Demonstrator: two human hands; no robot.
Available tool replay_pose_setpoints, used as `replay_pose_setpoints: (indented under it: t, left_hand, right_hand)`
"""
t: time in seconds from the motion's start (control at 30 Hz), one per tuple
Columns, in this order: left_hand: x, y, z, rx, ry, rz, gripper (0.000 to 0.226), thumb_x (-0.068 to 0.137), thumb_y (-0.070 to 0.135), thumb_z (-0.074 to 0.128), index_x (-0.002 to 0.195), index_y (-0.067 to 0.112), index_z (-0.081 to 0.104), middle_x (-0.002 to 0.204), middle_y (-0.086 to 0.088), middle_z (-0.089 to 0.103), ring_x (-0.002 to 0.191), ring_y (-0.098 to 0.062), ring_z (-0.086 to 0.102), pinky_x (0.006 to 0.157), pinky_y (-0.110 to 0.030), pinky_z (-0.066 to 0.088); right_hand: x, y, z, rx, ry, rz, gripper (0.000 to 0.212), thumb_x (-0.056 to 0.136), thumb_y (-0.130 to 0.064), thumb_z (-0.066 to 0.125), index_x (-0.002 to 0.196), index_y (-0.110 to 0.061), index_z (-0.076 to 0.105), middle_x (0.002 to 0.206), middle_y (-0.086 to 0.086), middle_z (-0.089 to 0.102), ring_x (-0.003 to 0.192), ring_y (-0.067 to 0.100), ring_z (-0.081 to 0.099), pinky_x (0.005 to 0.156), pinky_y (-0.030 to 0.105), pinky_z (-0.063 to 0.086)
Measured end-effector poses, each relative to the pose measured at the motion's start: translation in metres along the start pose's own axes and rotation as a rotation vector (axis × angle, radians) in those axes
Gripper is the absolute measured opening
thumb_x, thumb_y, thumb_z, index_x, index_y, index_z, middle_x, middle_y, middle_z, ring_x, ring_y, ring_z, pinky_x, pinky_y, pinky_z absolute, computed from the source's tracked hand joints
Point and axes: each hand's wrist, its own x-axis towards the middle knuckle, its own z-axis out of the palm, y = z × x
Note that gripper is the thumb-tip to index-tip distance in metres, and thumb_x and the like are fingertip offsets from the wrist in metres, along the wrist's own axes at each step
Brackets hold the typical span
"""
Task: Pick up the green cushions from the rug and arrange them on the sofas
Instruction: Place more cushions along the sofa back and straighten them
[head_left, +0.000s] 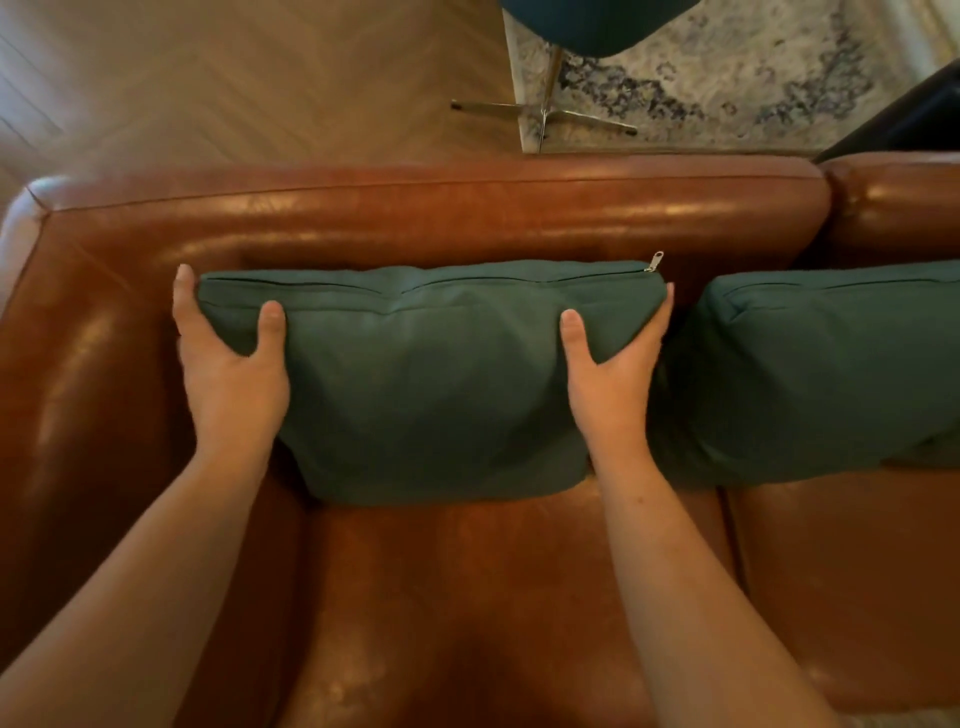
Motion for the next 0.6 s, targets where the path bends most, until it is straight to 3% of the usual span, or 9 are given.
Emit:
replay_pose_setpoints:
  t: [0.1,0.17,0.2,0.23,0.3,0.37,0.43,0.6]
  left_hand:
    - [-0.006,0.027,-0.006,0.331,0.119,0.300,0.071,0.101,0.044,0.063,0.160,0.046,0.023,0.171,-0.012,0.011,0.158,-0.035,0.011,0.128,-0.053,0.014]
    - [-0.017,0.035,0.000,0.495,0.024,0.601,0.058,0.099,0.053,0.061,0.152,0.038,0.043,0.166,-0.012,0.025,0.156,-0.035,0.017,0.126,-0.060,0.013]
    - [-0.019,0.031,0.007,0.579,-0.092,0.684,0.058,0.098,0.064,0.056,0.149,0.037,0.050,0.163,-0.011,0.033,0.155,-0.035,0.022,0.125,-0.062,0.012]
    - [-0.022,0.027,0.014,0.689,-0.216,0.710,0.066,0.095,0.076,0.047,0.150,0.040,0.049,0.162,-0.009,0.037,0.155,-0.035,0.023,0.126,-0.063,0.010]
    - [-0.023,0.014,0.027,0.900,-0.380,0.691,0.088,0.086,0.094,0.025,0.160,0.048,0.029,0.169,-0.003,0.028,0.159,-0.034,0.012,0.127,-0.061,-0.001]
    - [-0.018,0.011,0.028,0.944,-0.404,0.692,0.096,0.080,0.100,0.019,0.163,0.051,0.014,0.174,0.000,0.016,0.160,-0.032,0.002,0.126,-0.061,-0.008]
    - [-0.014,0.015,0.022,0.924,-0.345,0.692,0.097,0.079,0.100,0.024,0.162,0.052,0.013,0.174,-0.001,0.012,0.160,-0.032,0.001,0.124,-0.062,-0.011]
    - [-0.008,0.012,0.016,1.004,-0.444,0.631,0.098,0.074,0.104,0.005,0.161,0.058,0.004,0.175,0.002,0.011,0.161,-0.031,-0.002,0.124,-0.066,-0.009]
  right_hand:
    - [0.003,-0.008,0.002,-0.374,0.154,-0.248,0.102,0.096,-0.047,0.077,0.173,-0.026,0.014,0.179,0.017,0.007,0.165,0.036,0.010,0.132,0.059,0.021]
    - [-0.008,-0.017,0.006,-0.580,0.121,-0.530,0.079,0.101,-0.047,0.068,0.169,-0.027,0.031,0.177,0.017,0.016,0.165,0.040,0.010,0.131,0.064,0.014]
    - [-0.012,-0.018,0.011,-0.687,0.003,-0.589,0.071,0.103,-0.052,0.060,0.167,-0.030,0.037,0.177,0.014,0.021,0.166,0.040,0.009,0.131,0.066,0.008]
    - [-0.015,-0.017,0.016,-0.806,-0.129,-0.587,0.068,0.106,-0.059,0.051,0.167,-0.033,0.038,0.178,0.011,0.022,0.166,0.039,0.004,0.130,0.069,0.002]
    - [-0.018,-0.012,0.022,-1.006,-0.343,-0.502,0.074,0.106,-0.072,0.033,0.171,-0.037,0.026,0.181,0.007,0.013,0.167,0.037,-0.010,0.128,0.070,-0.009]
    - [-0.013,-0.012,0.019,-1.048,-0.400,-0.482,0.079,0.104,-0.077,0.029,0.172,-0.040,0.015,0.182,0.005,0.001,0.165,0.035,-0.018,0.127,0.069,-0.015]
    - [-0.008,-0.015,0.014,-1.007,-0.385,-0.492,0.079,0.102,-0.078,0.033,0.171,-0.045,0.012,0.182,0.003,-0.005,0.165,0.035,-0.020,0.125,0.066,-0.018]
    - [-0.007,-0.016,0.011,-1.112,-0.514,-0.452,0.075,0.101,-0.084,0.022,0.168,-0.055,0.006,0.182,0.002,-0.002,0.165,0.035,-0.020,0.127,0.070,-0.014]
